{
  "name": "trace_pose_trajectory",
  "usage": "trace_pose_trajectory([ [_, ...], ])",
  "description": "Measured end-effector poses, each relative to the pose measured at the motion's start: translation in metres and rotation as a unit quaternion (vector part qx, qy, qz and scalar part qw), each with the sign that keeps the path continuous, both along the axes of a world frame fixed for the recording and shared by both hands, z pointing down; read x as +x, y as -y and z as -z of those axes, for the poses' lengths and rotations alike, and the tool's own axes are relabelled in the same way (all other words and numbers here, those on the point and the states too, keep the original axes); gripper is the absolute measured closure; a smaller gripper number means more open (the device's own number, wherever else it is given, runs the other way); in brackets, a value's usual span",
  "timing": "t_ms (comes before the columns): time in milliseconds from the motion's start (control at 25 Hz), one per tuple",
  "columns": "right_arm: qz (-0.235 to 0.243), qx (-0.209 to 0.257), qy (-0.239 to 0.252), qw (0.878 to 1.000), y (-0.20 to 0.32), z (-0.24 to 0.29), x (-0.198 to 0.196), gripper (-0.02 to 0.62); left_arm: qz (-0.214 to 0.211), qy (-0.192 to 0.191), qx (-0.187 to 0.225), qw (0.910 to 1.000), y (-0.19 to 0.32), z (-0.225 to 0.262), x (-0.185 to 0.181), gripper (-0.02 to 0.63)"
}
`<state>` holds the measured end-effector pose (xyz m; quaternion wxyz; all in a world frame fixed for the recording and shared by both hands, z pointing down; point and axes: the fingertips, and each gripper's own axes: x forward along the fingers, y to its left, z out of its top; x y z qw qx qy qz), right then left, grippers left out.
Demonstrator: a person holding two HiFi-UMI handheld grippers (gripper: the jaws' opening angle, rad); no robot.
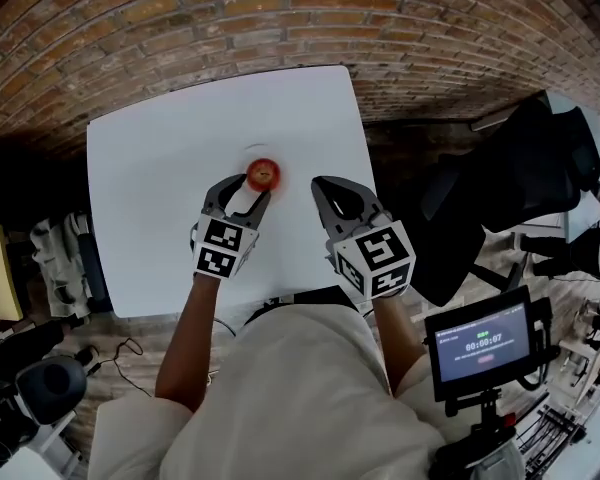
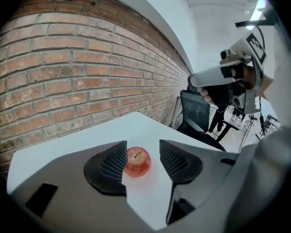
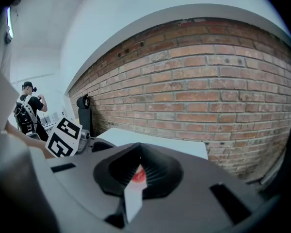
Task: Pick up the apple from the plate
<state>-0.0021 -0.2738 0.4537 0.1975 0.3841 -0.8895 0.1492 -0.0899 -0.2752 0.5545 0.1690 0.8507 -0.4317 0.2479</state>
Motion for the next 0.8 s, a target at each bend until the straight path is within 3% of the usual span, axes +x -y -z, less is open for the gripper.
trace_pose_trajectory([
  [440, -0.002, -0.03, 0.005, 1.0, 0.009, -0.02, -0.001, 0.592, -0.002, 0.007, -0.041, 0.9991, 0.009, -0.034, 0.0, 0.376],
  [800, -0.007, -0.047, -0.007, 0.999, 0.012, -0.033, 0.007, 0.592, -0.007, 0.018, -0.061, 0.9979, 0.019, -0.057, 0.006, 0.29],
])
